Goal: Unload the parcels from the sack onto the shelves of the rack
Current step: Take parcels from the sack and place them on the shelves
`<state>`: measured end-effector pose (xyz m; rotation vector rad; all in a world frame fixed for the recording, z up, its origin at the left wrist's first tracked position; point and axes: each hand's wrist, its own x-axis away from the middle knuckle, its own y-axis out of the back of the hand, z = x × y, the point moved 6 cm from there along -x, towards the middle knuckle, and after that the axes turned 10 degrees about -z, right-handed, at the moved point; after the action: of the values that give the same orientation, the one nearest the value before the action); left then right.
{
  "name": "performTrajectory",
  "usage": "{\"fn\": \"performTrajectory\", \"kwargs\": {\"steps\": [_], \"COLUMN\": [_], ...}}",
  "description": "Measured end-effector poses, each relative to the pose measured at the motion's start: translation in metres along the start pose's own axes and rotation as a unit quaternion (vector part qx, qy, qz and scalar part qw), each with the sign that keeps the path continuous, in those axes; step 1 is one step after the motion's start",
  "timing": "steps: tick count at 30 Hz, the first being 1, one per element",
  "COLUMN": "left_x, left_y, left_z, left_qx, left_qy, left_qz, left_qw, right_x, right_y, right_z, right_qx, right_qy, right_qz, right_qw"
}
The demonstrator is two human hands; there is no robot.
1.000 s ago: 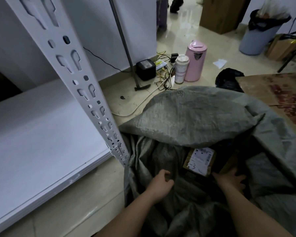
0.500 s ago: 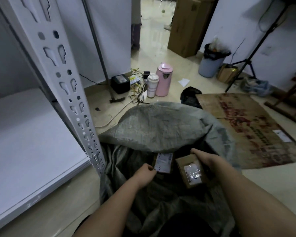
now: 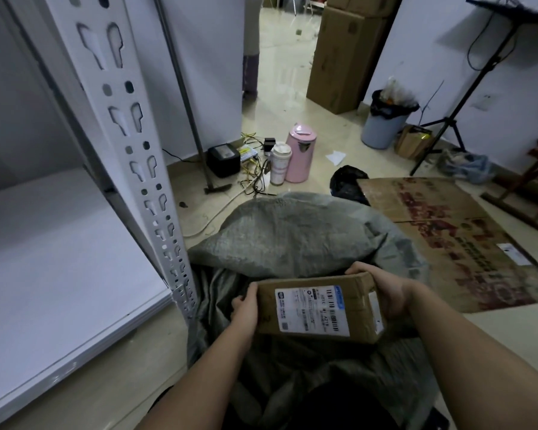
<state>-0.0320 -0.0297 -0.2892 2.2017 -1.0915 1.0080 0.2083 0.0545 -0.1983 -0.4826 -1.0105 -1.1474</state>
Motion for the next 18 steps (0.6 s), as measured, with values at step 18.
{"fn": "performTrajectory", "kwargs": {"steps": [18], "left_x": [0.012], "left_y": [0.02], "left_z": [-0.015], "left_qx": [0.105], "left_qy": [-0.032], "left_qz": [0.161], "left_qw": [0.981], "right_x": [-0.044], "right_y": [-0.027], "right_z": [0.002], "right_qx": [-0.321], "right_qy": [0.093], "right_qz": [-0.03], "right_qw": [0.942]}}
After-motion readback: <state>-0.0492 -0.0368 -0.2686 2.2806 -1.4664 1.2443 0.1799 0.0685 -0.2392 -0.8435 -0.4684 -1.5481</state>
